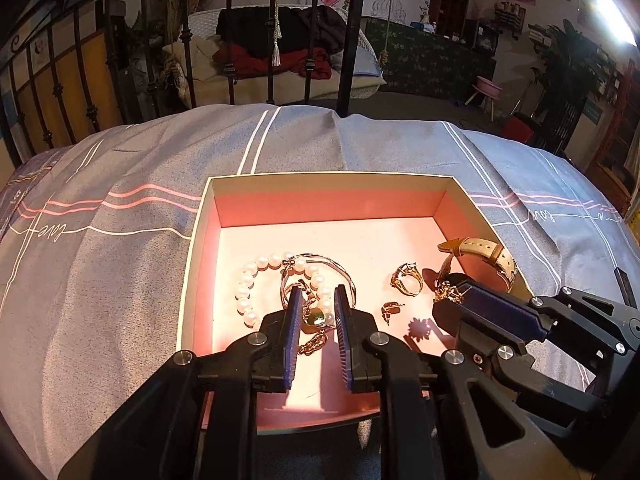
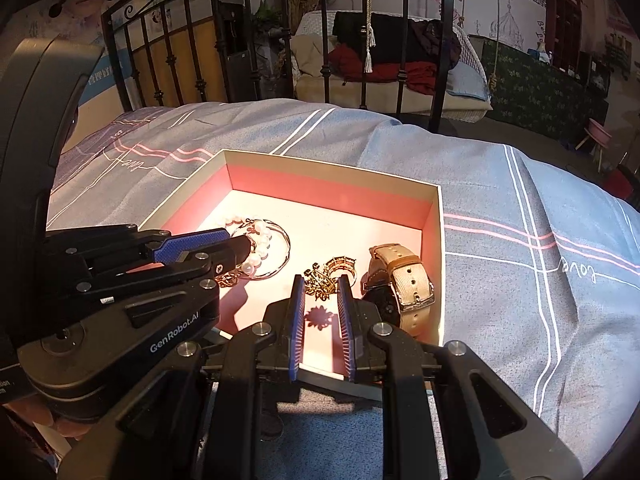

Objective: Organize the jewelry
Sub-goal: 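Withdraw both grippers and bring the left gripper to the gold flower cluster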

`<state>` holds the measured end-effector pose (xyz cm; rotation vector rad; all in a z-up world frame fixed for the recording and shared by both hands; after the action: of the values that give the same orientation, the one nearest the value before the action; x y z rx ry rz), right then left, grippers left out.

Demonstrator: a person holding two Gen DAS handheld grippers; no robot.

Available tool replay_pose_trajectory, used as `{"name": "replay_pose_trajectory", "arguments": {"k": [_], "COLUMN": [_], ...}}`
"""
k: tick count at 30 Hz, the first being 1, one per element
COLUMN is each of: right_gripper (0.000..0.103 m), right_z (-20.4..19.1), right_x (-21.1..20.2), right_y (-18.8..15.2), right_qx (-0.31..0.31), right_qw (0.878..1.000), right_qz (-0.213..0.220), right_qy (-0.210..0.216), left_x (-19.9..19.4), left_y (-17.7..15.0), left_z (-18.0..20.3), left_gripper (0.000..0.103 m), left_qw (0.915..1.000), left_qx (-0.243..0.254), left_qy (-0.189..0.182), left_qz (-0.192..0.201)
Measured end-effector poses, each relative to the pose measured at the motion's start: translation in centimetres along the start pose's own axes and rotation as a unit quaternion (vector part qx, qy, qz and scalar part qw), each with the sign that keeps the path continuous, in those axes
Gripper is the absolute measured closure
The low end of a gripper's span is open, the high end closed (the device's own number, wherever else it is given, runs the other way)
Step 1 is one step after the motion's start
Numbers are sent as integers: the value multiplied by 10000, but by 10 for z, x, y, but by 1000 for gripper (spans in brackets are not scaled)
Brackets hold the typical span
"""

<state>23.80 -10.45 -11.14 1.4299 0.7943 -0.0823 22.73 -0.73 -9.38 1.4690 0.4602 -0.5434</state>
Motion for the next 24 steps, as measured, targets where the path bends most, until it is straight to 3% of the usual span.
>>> {"name": "replay_pose_trajectory", "arguments": {"k": [2, 5, 8, 10, 12, 17, 24], "right_gripper": [79, 57, 54, 52, 39, 38, 35], "right_z": [1, 5, 7, 7, 8, 14, 8], "right_x": [-6, -29, -58, -72, -81, -87, -91], "right_y": [1, 2, -7, -22, -42, -85, -94], "right_qx": [58, 126, 253, 333, 429, 670, 378], "right_qw": [10000, 9996, 9991, 9990, 9989, 9973, 9976], "right_qz": [1, 178, 322, 268, 171, -238, -320], "right_qy": [-51, -168, -143, -98, -71, -161, -491], "left_x": [-7, -30, -57, -73, -82, -92, -82], "left_y": [3, 8, -1, -16, -36, -83, -87], "left_z": [-3, -11, -14, -14, -11, 12, 40], "left_gripper": [70, 60, 55, 54, 53, 53, 57], "left_qw": [10000, 9994, 9988, 9988, 9989, 9994, 9974], "left_qx": [-52, -245, -278, -283, -279, 137, 596], "left_qy": [46, -45, -111, -172, -249, -318, -392], "left_qz": [54, 229, 374, 371, 270, 4, -97]}}
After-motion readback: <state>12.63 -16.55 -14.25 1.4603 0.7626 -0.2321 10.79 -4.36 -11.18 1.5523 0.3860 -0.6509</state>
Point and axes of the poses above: each gripper's, at about its wrist camera, not at the fingertips, and x roughly the way its jaws point, z to its right, y to its top, the point moved 7 cm from there along x, roughly the way its jaws point, and after that the axes turned 11 degrees about z, right-handed, at the moved point
